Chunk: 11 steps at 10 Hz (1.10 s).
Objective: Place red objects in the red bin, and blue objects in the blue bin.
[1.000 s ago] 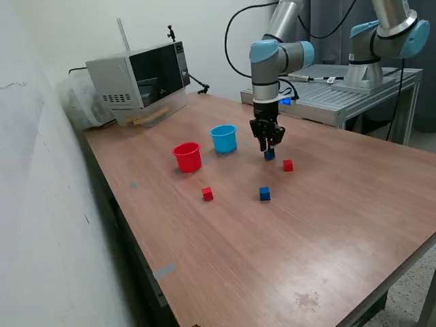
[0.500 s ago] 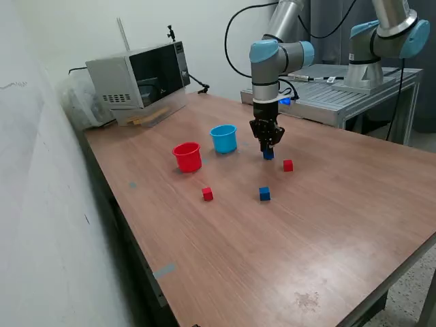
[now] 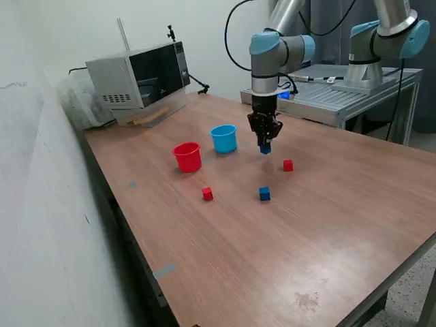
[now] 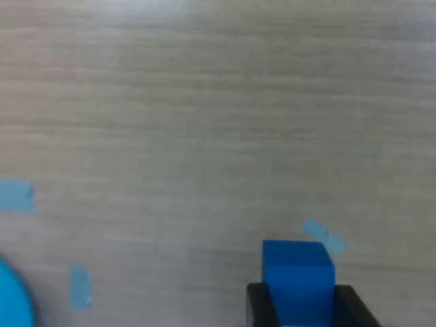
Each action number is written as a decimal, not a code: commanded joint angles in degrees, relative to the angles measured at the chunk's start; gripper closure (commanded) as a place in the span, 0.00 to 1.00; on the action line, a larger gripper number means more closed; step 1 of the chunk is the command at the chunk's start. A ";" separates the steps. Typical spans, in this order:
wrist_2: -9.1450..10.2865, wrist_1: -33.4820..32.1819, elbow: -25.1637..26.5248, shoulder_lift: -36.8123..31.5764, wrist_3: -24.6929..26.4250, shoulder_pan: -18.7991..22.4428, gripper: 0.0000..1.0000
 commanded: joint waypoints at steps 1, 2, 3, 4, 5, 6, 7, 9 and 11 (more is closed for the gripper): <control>-3.81 0.46 -0.69 -3.99 -0.50 0.01 1.00; -5.57 0.98 -0.87 -5.22 -1.37 -0.25 1.00; -7.24 3.68 -2.00 -7.32 -1.82 -1.04 1.00; -7.43 5.01 -2.18 -10.22 -2.61 -2.44 1.00; -7.52 6.25 -2.71 -12.25 -4.70 -2.80 1.00; -7.61 7.82 -3.58 -13.05 -4.98 -3.32 1.00; -7.61 8.19 -4.03 -13.32 -5.25 -5.16 1.00; -7.52 8.28 -4.73 -13.41 -5.87 -7.19 1.00; -7.17 8.63 -8.50 -7.30 -6.04 -11.84 1.00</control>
